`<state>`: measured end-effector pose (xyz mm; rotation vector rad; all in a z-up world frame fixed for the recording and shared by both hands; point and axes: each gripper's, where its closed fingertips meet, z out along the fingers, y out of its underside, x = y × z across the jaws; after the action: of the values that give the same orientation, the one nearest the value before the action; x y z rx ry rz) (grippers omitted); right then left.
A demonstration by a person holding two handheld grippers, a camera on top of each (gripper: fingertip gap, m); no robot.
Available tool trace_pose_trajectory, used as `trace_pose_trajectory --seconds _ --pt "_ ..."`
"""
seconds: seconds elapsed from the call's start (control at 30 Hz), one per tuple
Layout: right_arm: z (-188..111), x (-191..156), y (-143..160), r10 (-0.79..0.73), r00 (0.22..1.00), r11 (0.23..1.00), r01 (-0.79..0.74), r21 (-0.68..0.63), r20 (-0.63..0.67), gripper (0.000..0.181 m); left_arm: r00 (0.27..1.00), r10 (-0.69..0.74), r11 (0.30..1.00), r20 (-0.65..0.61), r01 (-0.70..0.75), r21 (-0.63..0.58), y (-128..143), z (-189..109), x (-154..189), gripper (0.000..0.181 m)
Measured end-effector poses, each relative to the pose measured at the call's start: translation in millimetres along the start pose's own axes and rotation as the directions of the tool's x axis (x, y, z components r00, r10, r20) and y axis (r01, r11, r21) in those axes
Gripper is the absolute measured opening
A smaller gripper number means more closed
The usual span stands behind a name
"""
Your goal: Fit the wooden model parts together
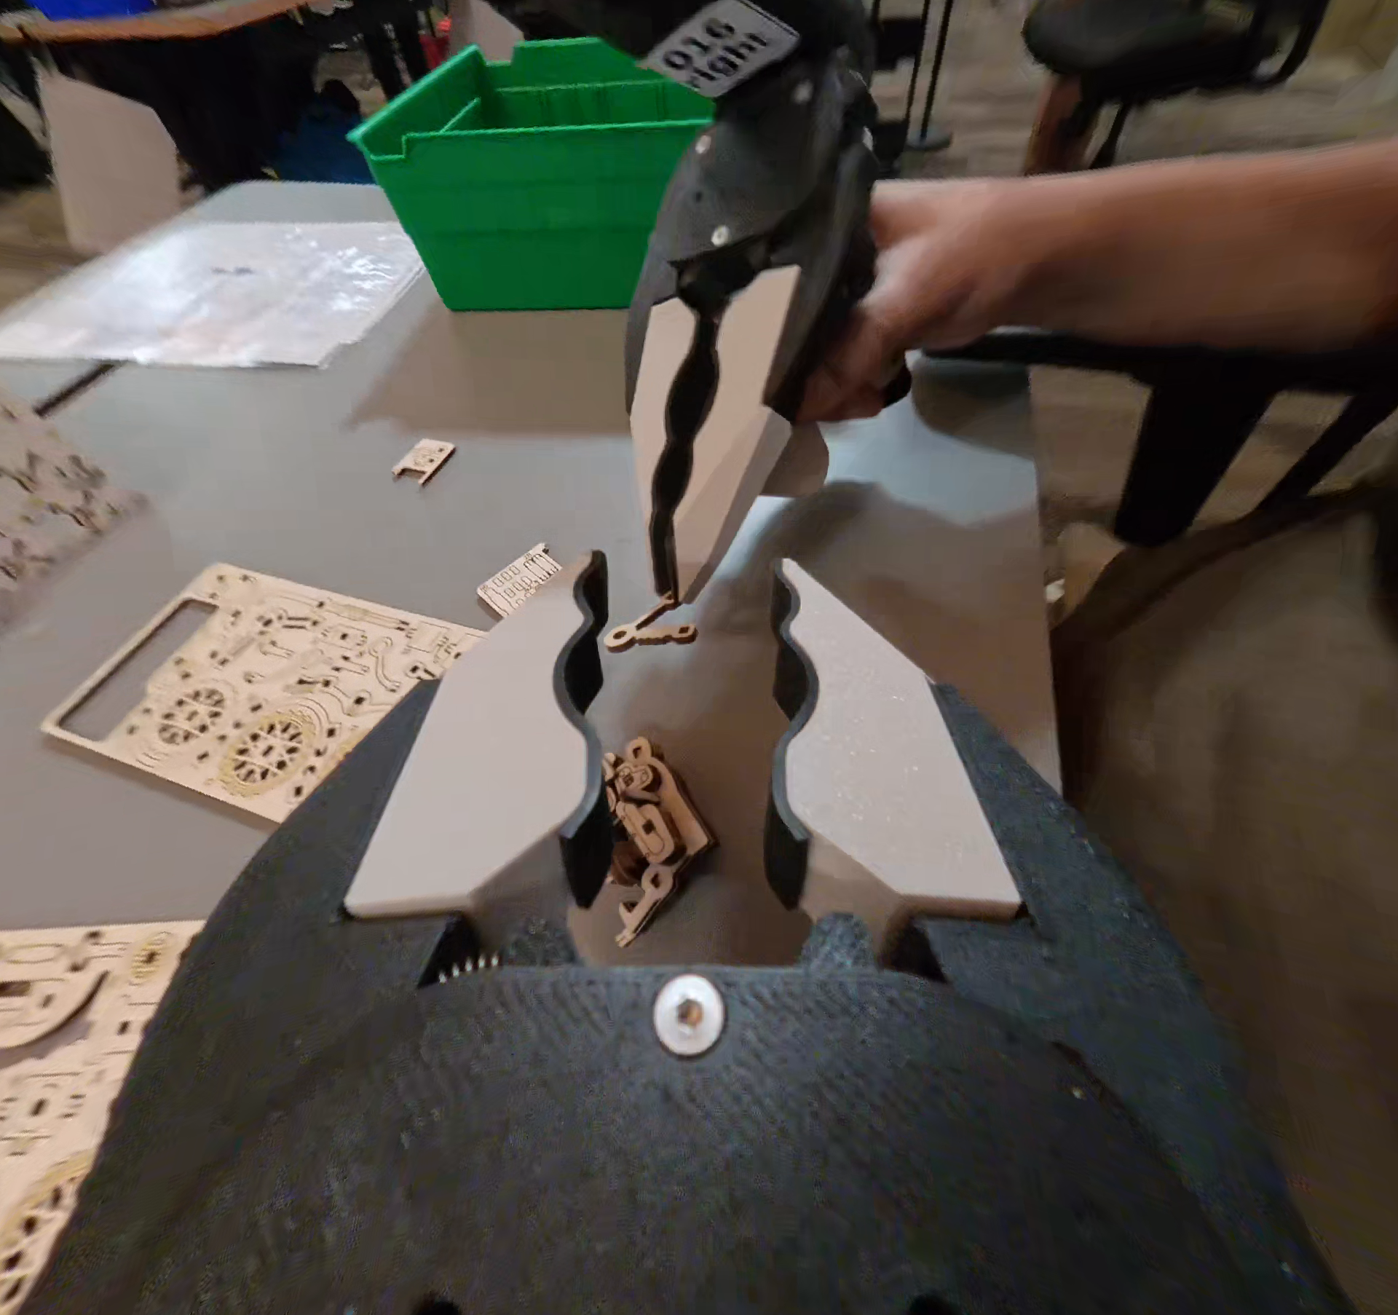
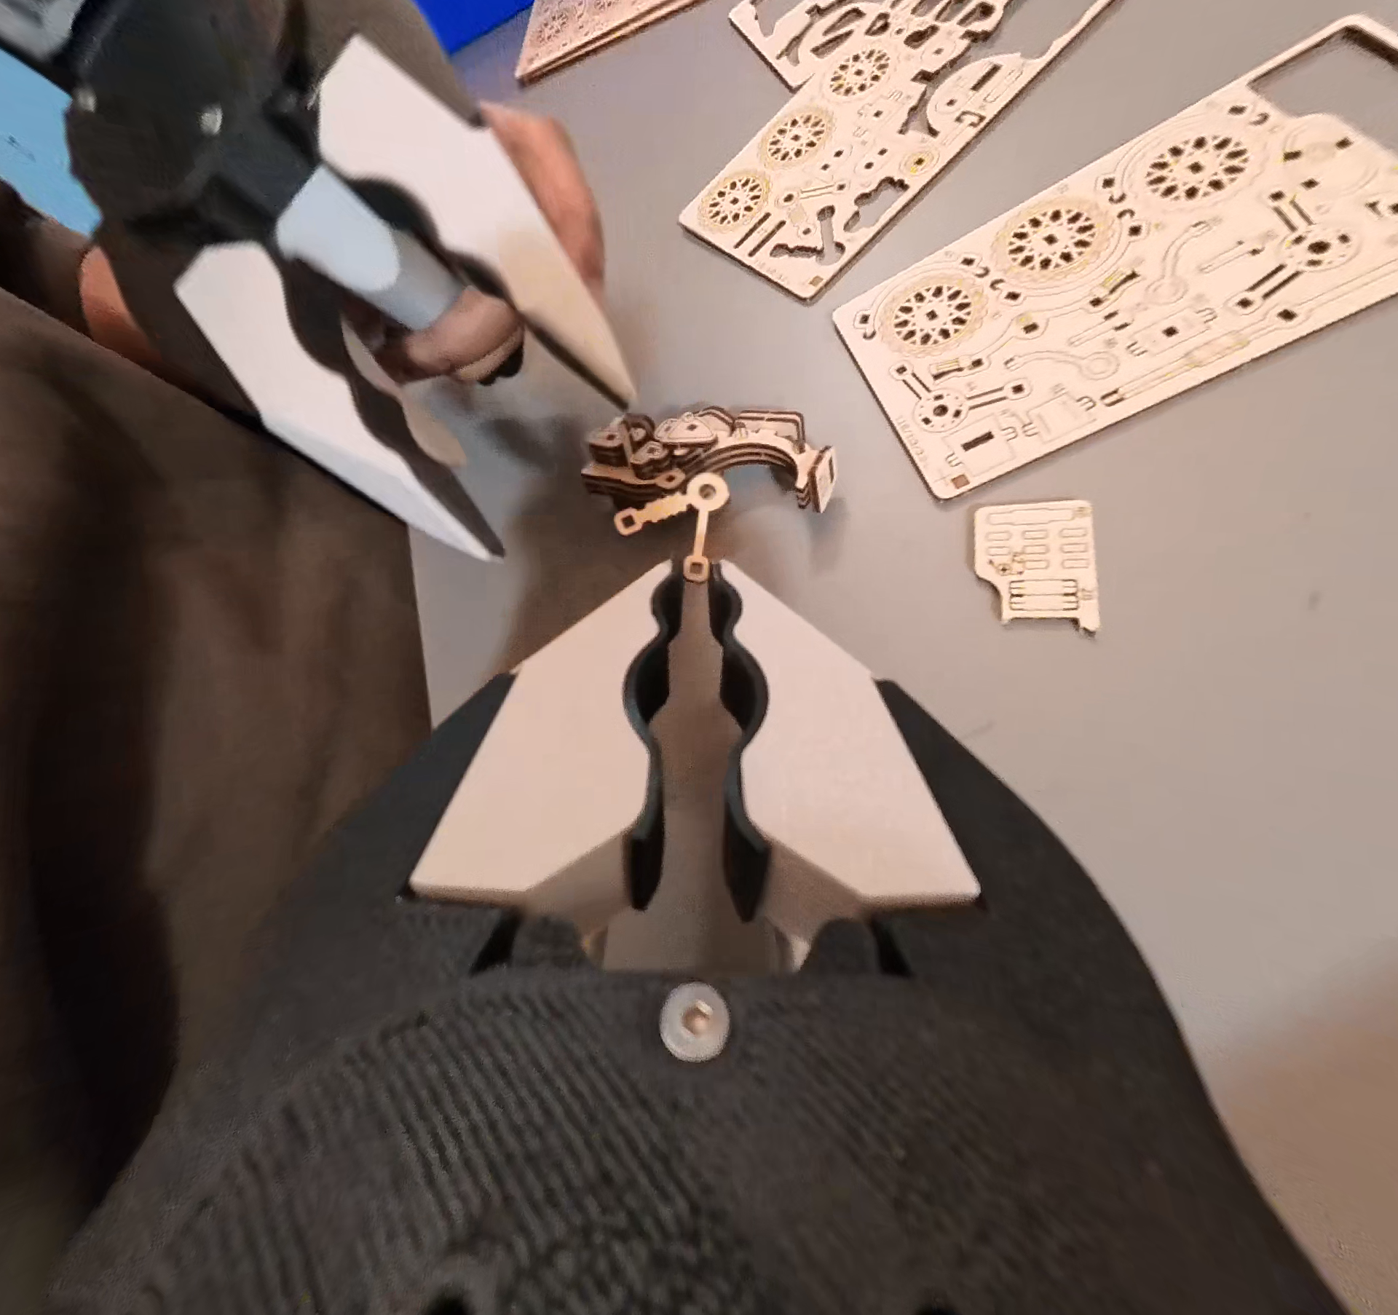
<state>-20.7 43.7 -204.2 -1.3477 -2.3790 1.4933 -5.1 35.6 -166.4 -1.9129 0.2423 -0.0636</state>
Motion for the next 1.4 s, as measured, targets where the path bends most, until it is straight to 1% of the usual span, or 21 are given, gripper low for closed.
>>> trace_pose_trajectory --seconds 0.1,0.2,0.3,0.43,0.5,0.57,0.6,0.67,0.73,0.77,0.83,0.87,0.93,1.0,1.07,1.13,1.17,1.2,1.23,1.3,1.4 --pt "-4.1 -4.6 -5.6 0.040 0.999 0.999 -0.040 0.027 0.024 0.004 0.994 0.100 0.994 0.032 -0.098 -0.052 4.3 3.9 6.0 0.036" --pt "-9.2 -9.0 -9.7 0.081 0.995 0.995 -0.084 0.048 0.065 0.004 0.962 0.250 0.961 0.109 -0.233 -0.150 15.4 5.7 -1.0 0.022" --pt "-10.7 -12.8 -8.5 0.119 0.987 0.991 -0.124 0.041 0.111 0.004 0.915 0.370 0.923 0.158 -0.343 -0.174 15.0 7.1 -1.1 0.009" --pt "-8.6 -15.3 -6.7 0.137 0.981 0.989 -0.143 0.032 0.136 0.004 0.915 0.375 0.921 0.148 -0.349 -0.174 16.1 9.8 2.1 0.004" --pt "-10.4 -14.9 -11.4 0.134 0.980 0.987 -0.144 0.064 0.146 0.005 0.918 0.365 0.926 0.158 -0.339 -0.167 14.7 8.7 -1.1 0.002" --pt "-16.5 -14.2 -23.9 0.109 0.980 0.979 -0.135 0.153 0.167 0.005 0.931 0.300 0.953 0.206 -0.282 -0.112 3.8 5.6 -8.5 0.000" --pt "-21.3 -13.2 -32.0 0.093 0.980 0.968 -0.131 0.214 0.177 0.005 0.944 0.236 0.972 0.230 -0.226 -0.070 -2.7 3.1 -13.7 0.000" --pt "-34.1 -7.5 -49.4 0.071 0.982 0.929 -0.128 0.347 0.173 0.017 0.970 0.036 0.997 0.239 -0.050 0.055 -15.6 -3.4 -25.1 0.000" --pt "-44.8 1.4 -60.0 0.043 0.992 0.894 -0.093 0.438 0.122 0.029 0.960 -0.189 0.972 0.208 0.152 0.180 -22.4 -13.0 -41.5 0.000" --pt "-47.9 7.4 -62.9 0.024 0.998 0.884 -0.051 0.465 0.066 0.039 0.940 -0.296 0.938 0.171 0.253 0.237 -24.7 -18.6 -49.8 0.000" --pt "-52.4 20.1 -69.0 -0.041 0.993 0.866 0.089 0.493 -0.107 0.059 0.873 -0.484 0.832 0.058 0.438 0.341 -27.8 -29.8 -65.6 0.000" --pt "-56.6 27.0 -74.2 -0.070 0.972 0.848 0.175 0.500 -0.223 0.071 0.833 -0.554 0.767 -0.008 0.513 0.384 -28.4 -35.0 -72.9 0.000" --pt "-66.9 31.1 -84.6 -0.147 0.887 0.795 0.369 0.481 -0.437 0.077 0.747 -0.657 0.648 -0.101 0.628 0.430 -24.1 -42.4 -87.3 0.000" --pt "-74.4 28.9 -90.4 -0.208 0.766 0.730 0.536 0.424 -0.609 0.078 0.694 -0.704 0.577 -0.150 0.682 0.449 -20.1 -46.5 -96.8 0.000" --pt "-73.6 22.5 -91.2 -0.264 0.637 0.662 0.666 0.345 -0.724 0.078 0.648 -0.743 0.510 -0.167 0.710 0.486 -18.3 -52.6 -105.6 0.000" --pt "-57.8 15.7 -84.0 -0.375 0.519 0.623 0.754 0.206 -0.768 0.078 0.621 -0.759 0.461 -0.194 0.723 0.514 -19.5 -57.5 -108.7 0.000" --pt "-47.9 14.3 -79.4 -0.424 0.482 0.625 0.768 0.138 -0.767 0.078 0.616 -0.760 0.443 -0.206 0.724 0.529 -20.9 -60.2 -110.1 0.000" --pt "-40.8 12.6 -77.2 -0.434 0.478 0.638 0.762 0.115 -0.764 0.080 0.613 -0.758 0.424 -0.220 0.721 0.548 -23.7 -64.7 -111.6 0.000" --pt "-35.6 8.8 -76.8 -0.410 0.514 0.660 0.738 0.144 -0.754 0.081 0.625 -0.747 0.420 -0.229 0.709 0.566 -27.5 -70.0 -111.2 0.000" --pt "-31.3 -0.1 -77.5 -0.325 0.604 0.704 0.668 0.240 -0.727 0.084 0.662 -0.717 0.452 -0.216 0.678 0.580 -31.6 -78.1 -107.6 0.000" --pt "-38.2 -8.9 -83.7 -0.221 0.647 0.702 0.625 0.342 -0.730 0.081 0.691 -0.700 0.467 -0.182 0.635 0.616 -31.0 -94.6 -106.6 0.000"
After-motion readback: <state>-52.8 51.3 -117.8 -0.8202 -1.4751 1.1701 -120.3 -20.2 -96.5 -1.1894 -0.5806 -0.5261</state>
